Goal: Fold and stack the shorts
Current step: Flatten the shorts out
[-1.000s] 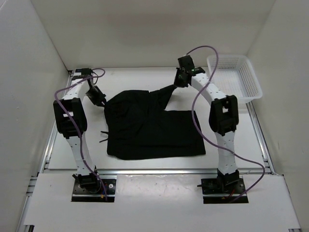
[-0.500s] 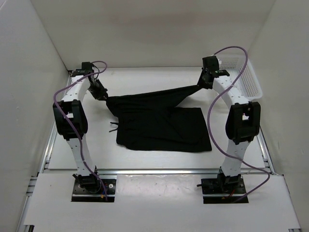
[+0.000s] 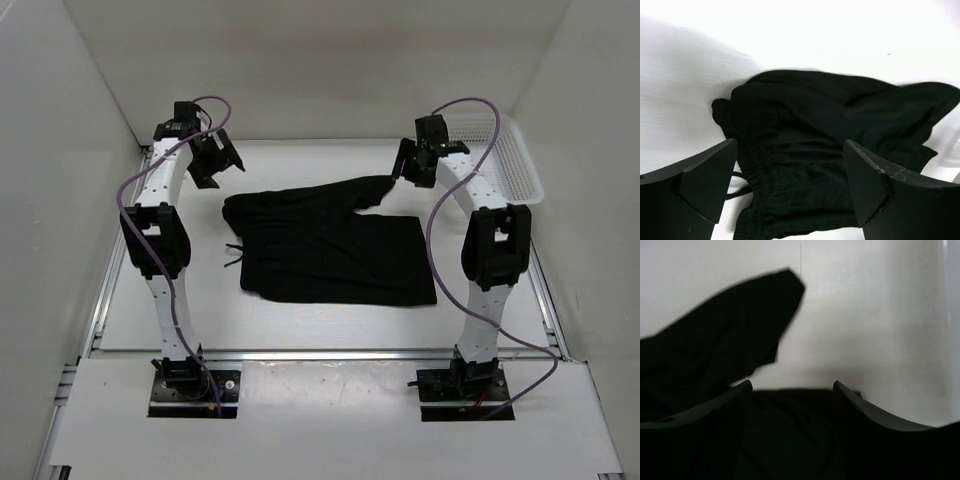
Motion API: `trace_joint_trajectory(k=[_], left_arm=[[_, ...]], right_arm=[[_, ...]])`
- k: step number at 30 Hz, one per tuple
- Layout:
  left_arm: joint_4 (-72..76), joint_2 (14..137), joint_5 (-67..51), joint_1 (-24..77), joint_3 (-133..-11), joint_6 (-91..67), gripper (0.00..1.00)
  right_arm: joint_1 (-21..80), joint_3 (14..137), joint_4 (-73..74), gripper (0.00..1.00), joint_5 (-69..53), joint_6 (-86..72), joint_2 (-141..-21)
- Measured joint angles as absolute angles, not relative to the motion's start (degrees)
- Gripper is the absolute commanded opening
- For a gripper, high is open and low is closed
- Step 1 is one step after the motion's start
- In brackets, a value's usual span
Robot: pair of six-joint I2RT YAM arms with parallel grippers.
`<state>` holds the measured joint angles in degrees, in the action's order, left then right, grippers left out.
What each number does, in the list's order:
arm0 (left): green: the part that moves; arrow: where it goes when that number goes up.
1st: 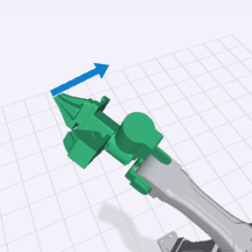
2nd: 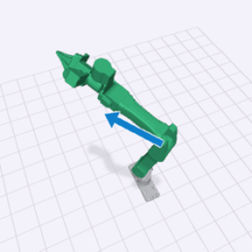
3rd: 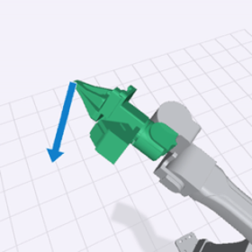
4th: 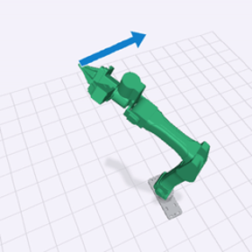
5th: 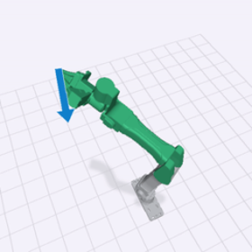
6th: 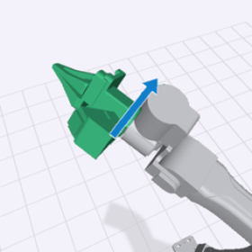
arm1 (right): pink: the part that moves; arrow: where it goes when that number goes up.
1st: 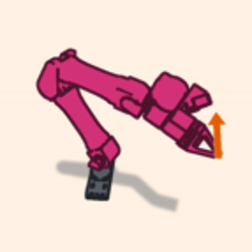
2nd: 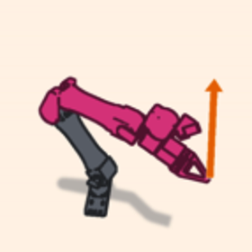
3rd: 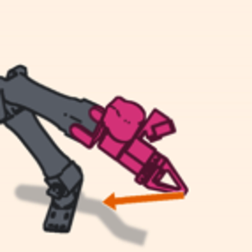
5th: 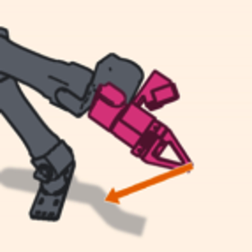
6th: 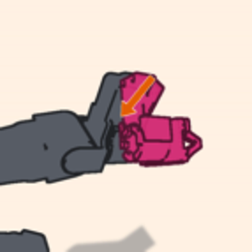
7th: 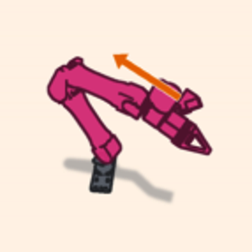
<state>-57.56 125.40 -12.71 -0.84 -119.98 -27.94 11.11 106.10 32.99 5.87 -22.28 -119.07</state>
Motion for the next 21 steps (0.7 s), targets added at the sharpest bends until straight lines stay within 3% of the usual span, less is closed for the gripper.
trace_joint_trajectory(k=[3, 6, 9, 11, 14, 18, 21], left_arm=[[-58.63, 124.33, -11.0, -0.56, -122.08, -27.64, 0.95], [-58.28, 119.09, -9.08, -0.23, -116.05, -27.73, 0.78], [-57.49, 108.79, -7.57, 0.19, -100.29, -28.42, 0.73], [-57.89, 100.82, -6.85, 0.93, -88.62, -29.56, 0.79], [-55.59, 88.9, -8.47, 2.61, -69.89, -32.03, 1.0], [-54.33, 81.95, -12.23, 5.15, -53.82, -35.73, 1.0], [-52.16, 82.83, -13.41, 8.16, -49.15, -37.95, 1.0]], right_arm=[[12.45, 97.38, 31.86, 0.6, 5.1, -22.98, -113.23], [13.87, 87.05, 30.94, 0.6, 4.32, -24.56, -104.68], [14.06, 75.22, 29.54, 0.73, 2.74, -27.42, -94.96], [12.71, 65.47, 28.42, 0.79, 0.93, -30.04, -87.64], [9.47, 51.48, 28.95, 0.84, -2.22, -33.98, -77.71], [8.64, 39.11, 30.2, 0.84, -6.5, -38.94, -69.52], [8.75, 34.41, 30.39, 0.84, -9.1, -42.22, -66.74]])
